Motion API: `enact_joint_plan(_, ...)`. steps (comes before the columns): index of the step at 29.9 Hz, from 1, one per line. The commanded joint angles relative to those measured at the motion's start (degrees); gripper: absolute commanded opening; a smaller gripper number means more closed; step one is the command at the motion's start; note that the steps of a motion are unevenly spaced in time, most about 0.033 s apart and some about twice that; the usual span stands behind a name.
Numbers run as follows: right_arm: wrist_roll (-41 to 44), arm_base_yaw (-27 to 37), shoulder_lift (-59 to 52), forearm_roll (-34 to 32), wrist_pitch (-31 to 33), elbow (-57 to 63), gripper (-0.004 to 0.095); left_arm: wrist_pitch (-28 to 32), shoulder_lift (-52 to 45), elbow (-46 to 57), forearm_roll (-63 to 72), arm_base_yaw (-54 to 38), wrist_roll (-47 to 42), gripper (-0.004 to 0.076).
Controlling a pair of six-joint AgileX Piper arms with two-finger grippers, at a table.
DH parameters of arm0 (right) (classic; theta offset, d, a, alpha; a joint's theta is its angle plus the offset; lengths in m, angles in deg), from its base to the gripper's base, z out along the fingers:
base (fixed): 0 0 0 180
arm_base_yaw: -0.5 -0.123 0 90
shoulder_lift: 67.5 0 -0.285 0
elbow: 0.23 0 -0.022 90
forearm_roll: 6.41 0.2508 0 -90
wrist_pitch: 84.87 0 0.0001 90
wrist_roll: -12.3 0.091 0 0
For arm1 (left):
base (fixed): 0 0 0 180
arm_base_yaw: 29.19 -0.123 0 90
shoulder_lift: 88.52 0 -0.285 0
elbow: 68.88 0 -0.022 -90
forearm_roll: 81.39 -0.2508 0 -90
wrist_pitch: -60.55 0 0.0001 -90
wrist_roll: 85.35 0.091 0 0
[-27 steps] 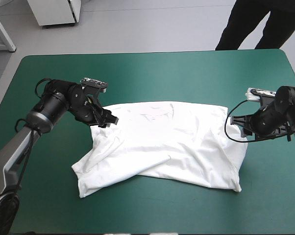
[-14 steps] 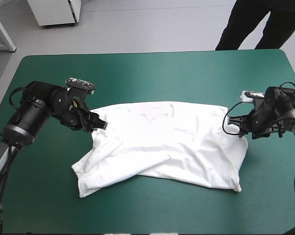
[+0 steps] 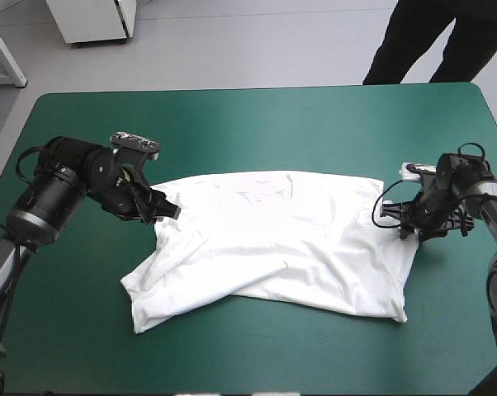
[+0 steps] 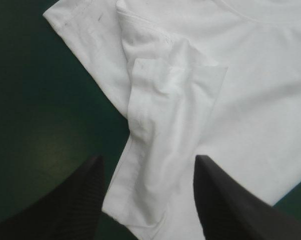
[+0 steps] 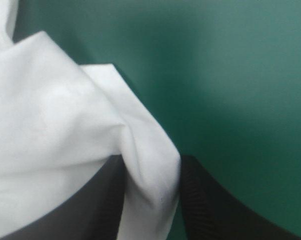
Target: Fold the cloth
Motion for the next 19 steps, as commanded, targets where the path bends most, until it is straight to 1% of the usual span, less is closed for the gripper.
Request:
enact_joint_plan(1,-0.43,0.49,-1.83,0.76,0.14,0.63,0.0128,-0.91,-2.09,-1.42,0.47,-0.05,-0.58,0.0368)
enact_joint_plan(2,-0.43,0.49,-2.08,0.76,0.32,0.63,0.0044,-0.91,-2.09,-1.42,0.55,-0.05,-0.26,0.0363)
enact_joint_plan(3,-0.43,0.49,-2.42,0.76,0.32,0.63,-0.002,-0.91,-2.09,-1.42,0.55,-0.05,-0.26,0.0356)
enact_joint_plan(8,-2.37,-1.16,-6.48,1.72,-0.17,0.63,-0.0014,-0.36,-2.09,-1.42,1.21,-0.05,-0.26,0.0315)
enact_joint_plan(11,-4.35,-3.03,-9.21,4.67,-0.57,0.63,-0.0014,0.39,-2.09,-1.42,1.38,-0.05,-0.26,0.0293)
enact_joint_plan(16,-4.51,-8.05,-13.6,9.4,-3.5,0.63,-0.0014,0.78,-2.09,-1.42,1.63,-0.05,-0.26,0.0257)
enact_joint_plan(19,-4.76,-11.74,-14.37,11.37,-4.38,0.63,-0.0014,0.78,-2.09,-1.42,1.63,-0.05,-0.26,0.0241)
